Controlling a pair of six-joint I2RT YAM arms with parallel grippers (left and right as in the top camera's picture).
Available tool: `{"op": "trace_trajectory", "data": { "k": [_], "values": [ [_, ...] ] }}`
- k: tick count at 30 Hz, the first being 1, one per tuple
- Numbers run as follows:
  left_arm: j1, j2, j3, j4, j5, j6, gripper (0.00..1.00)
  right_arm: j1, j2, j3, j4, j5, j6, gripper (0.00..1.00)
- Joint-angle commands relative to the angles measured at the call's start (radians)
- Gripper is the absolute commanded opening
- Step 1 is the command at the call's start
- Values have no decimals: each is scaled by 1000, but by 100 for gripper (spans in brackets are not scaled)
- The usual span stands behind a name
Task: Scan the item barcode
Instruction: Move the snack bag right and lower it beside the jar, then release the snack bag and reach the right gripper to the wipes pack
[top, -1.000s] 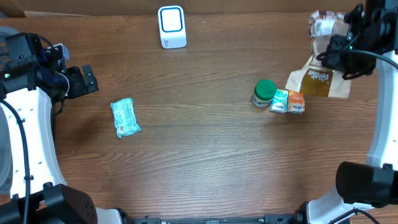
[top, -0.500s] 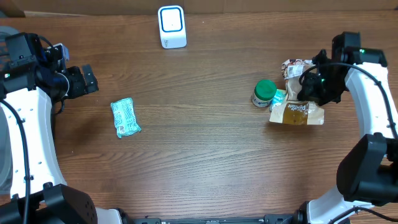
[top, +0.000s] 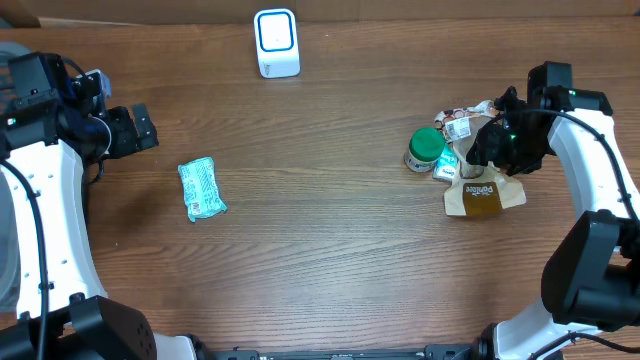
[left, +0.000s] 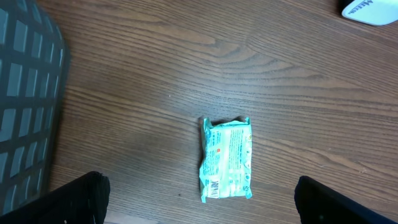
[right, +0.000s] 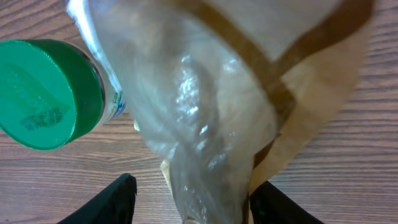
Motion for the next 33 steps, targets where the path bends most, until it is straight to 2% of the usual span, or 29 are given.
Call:
{"op": "trace_trajectory", "data": {
  "k": [1, 5, 7, 9, 10, 11, 19, 23, 27, 33],
  "values": [
    [-2, 2, 6, 0, 0, 16, 100, 2, -10, -5, 3, -6, 3, 56],
    [-2, 2, 6, 0, 0, 16, 99, 3, -10, 12, -13, -10, 19, 55],
    [-2, 2, 6, 0, 0, 16, 100, 3, -10, 50, -52, -21, 19, 59],
    [-2, 2, 6, 0, 0, 16, 100, 3, -10, 106, -100, -24, 19, 72],
    [-2, 2, 6, 0, 0, 16, 99, 3, -10, 146, -132, -23, 18, 90],
    [-2, 2, 6, 0, 0, 16, 99, 3, -10, 178, -155, -23, 19, 100],
    [-2, 2, 6, 0, 0, 16, 100, 4, -10, 408, -279, -38, 80, 100],
    [-2, 2, 6, 0, 0, 16, 100, 25, -10, 448, -277, -267, 127, 100],
    [-2, 2, 6, 0, 0, 16, 99, 111, -10, 438, -180, -500, 124, 100],
    [-2, 2, 6, 0, 0, 16, 99, 301, -8, 431, -29, -476, 128, 100]
  ]
}}
